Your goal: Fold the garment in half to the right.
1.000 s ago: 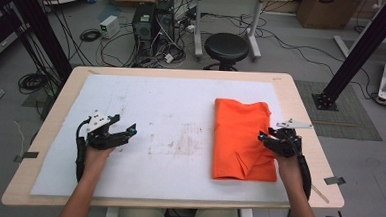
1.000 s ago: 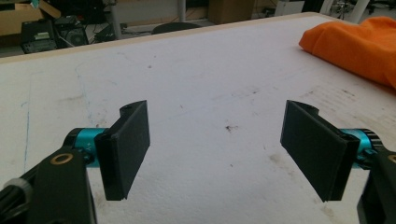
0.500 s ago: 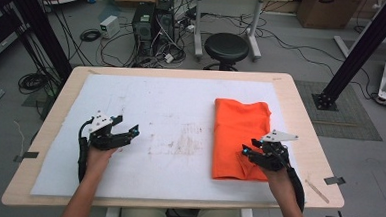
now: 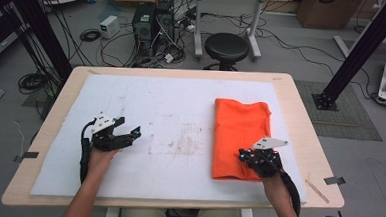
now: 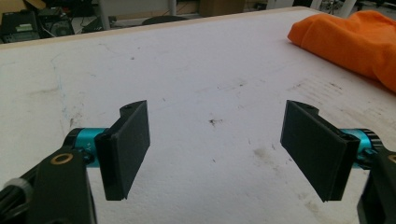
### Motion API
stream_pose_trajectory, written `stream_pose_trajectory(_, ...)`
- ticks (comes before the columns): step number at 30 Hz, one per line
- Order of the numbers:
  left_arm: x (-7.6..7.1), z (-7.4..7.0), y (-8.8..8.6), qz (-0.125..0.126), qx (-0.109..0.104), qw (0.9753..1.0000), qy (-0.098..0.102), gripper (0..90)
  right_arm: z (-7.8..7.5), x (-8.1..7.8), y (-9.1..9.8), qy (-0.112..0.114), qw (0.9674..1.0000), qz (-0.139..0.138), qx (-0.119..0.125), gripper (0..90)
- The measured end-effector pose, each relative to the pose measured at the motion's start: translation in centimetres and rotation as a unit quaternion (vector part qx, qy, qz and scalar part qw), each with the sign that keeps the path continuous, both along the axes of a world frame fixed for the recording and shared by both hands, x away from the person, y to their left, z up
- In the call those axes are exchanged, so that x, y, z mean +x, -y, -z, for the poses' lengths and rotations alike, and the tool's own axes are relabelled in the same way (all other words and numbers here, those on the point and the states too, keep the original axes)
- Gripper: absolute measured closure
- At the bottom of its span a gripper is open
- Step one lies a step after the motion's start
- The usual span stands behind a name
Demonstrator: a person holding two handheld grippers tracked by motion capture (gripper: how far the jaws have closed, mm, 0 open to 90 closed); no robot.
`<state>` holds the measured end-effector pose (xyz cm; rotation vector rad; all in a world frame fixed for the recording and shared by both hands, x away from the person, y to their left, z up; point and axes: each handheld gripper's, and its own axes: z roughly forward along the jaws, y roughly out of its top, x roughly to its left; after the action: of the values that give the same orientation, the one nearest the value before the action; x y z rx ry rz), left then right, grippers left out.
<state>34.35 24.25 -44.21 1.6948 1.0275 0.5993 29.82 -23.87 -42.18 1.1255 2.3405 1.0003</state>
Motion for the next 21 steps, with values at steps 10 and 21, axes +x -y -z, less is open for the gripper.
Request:
stream_pose_trajectory(10, 0.0, 0.0, 0.2, 0.001, -0.004, 1.0000, 0.000, 24.1, -0.5, -0.2, 0.1, -0.006, 0.9992, 0.012, 0.037, 59.5)
stream_pose_trajectory(21, 0.0, 0.2, 0.1, 0.001, -0.004, 1.0000, -0.004, 24.1, -0.1, -0.7, -0.6, 0.009, 0.9999, 0.006, -0.009, 87.0)
